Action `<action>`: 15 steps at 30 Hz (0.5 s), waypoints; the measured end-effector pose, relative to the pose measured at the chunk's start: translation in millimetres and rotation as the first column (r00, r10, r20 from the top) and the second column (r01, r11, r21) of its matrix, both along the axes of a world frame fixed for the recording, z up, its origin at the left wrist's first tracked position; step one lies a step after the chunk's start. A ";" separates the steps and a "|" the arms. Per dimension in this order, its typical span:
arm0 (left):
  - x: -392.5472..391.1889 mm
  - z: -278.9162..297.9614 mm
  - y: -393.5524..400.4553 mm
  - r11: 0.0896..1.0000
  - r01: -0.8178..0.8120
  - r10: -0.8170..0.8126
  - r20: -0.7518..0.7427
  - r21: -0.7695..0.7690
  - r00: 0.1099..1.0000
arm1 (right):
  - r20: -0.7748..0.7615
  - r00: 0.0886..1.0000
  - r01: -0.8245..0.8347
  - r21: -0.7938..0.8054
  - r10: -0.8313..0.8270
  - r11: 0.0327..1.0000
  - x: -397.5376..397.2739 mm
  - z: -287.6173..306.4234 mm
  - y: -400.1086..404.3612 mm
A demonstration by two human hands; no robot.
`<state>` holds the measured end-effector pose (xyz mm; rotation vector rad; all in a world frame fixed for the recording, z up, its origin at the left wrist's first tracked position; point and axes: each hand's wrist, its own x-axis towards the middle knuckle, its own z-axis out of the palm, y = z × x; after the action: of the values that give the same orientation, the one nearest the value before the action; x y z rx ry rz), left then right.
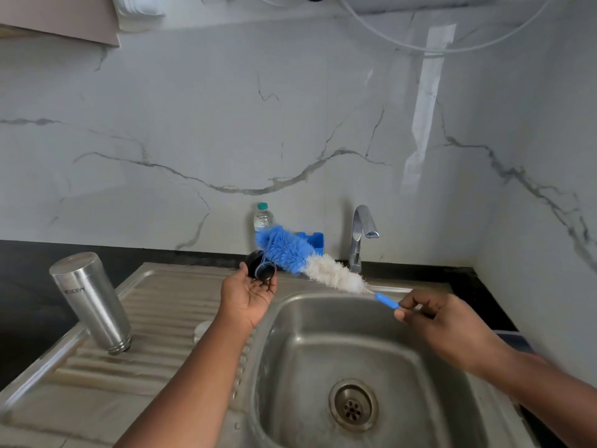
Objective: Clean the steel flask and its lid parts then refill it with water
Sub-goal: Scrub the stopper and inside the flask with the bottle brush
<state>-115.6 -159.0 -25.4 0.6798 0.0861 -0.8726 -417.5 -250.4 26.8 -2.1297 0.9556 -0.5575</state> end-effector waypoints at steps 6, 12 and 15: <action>6.2 5.0 2.3 0.996 0.052 -0.051 0.013 -0.078 0.999 | -0.017 1.000 -0.013 -0.005 0.013 1.000 11.0 -1.8 10.5; 15.1 14.9 5.4 0.992 0.083 -0.076 0.080 -0.096 0.994 | -0.086 0.994 -0.076 -0.071 0.070 0.995 20.4 -1.5 25.4; 24.9 12.8 9.1 0.993 0.083 -0.081 0.022 -0.079 0.996 | -0.081 0.996 -0.036 -0.046 0.032 0.998 23.3 0.9 28.9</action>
<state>-90.7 -149.9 -12.5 0.6201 0.0069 -0.9438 -394.2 -221.5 27.6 -2.2210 0.9566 -0.4852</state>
